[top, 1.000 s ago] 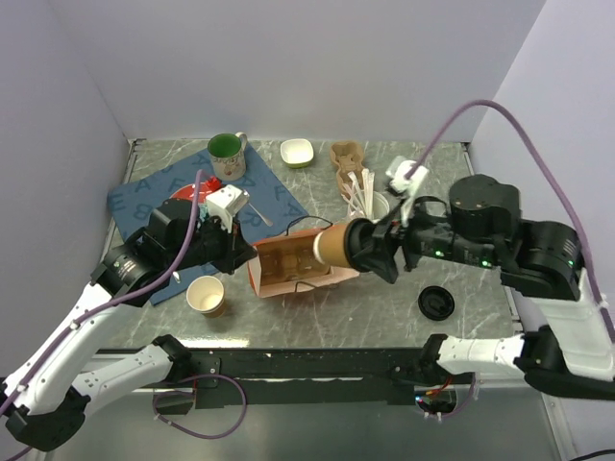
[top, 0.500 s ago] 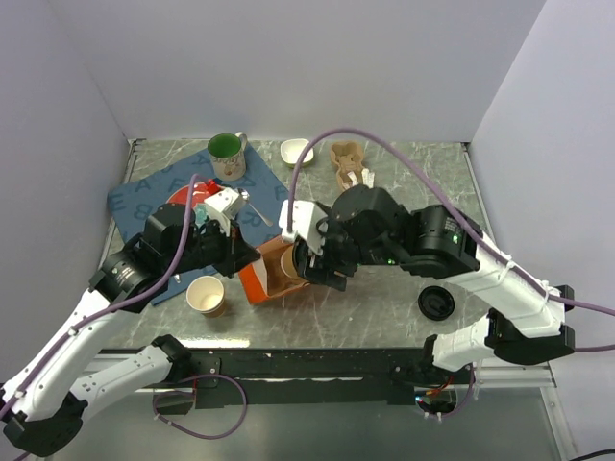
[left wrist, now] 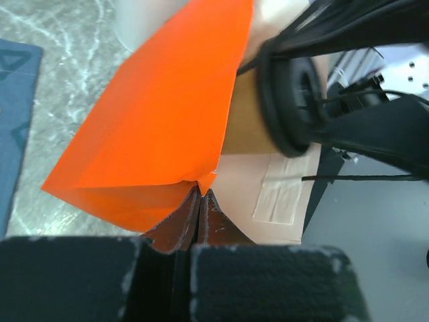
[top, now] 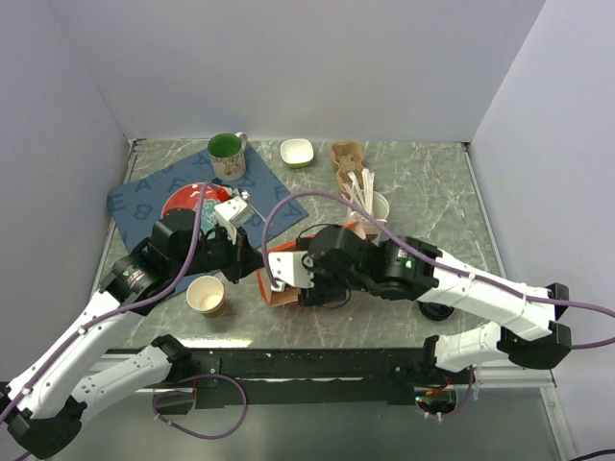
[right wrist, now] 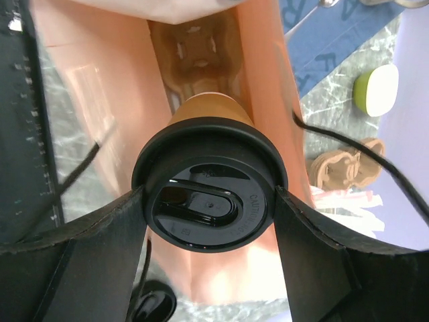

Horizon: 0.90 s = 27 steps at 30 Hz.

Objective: Pack the takeout coffee

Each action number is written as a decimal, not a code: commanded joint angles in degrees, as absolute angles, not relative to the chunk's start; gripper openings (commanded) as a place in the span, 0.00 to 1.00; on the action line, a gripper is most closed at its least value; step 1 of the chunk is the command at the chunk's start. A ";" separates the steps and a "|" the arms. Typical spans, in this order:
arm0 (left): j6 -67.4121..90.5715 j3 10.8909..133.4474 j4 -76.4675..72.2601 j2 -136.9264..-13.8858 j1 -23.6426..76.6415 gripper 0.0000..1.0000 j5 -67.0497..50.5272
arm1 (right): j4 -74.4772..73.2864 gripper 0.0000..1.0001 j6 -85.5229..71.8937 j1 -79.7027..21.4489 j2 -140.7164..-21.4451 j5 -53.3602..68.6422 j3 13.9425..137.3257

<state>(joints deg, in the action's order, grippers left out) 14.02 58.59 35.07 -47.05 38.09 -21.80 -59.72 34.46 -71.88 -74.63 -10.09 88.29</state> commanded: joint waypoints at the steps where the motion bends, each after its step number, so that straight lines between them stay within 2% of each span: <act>1: 11.08 57.31 28.92 -47.98 38.32 0.01 -26.80 | -48.89 0.61 38.58 -72.07 -68.31 -13.53 77.82; 5: 12.04 56.43 27.07 -49.30 38.32 0.02 -25.85 | -44.21 0.61 39.29 -72.16 -65.83 -13.18 71.73; 10: 17.13 60.02 32.33 -50.36 38.32 0.38 -15.40 | -43.86 0.61 34.02 -71.46 -67.58 -12.48 73.30; 12: 20.72 59.77 33.13 -48.62 38.32 0.44 -12.58 | -43.24 0.61 32.18 -71.28 -68.11 -12.22 73.39; 21: 34.53 54.93 32.78 -42.89 38.32 0.47 -8.53 | -41.57 0.61 30.32 -70.23 -70.49 -11.51 73.74; 27: 38.93 52.92 31.12 -42.72 38.50 0.48 -11.60 | -40.96 0.61 29.53 -68.56 -71.36 -10.02 73.74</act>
<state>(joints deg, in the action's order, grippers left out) 33.41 54.98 33.45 -42.72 38.13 -10.46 -43.94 31.11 -69.78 -70.98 -11.00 71.70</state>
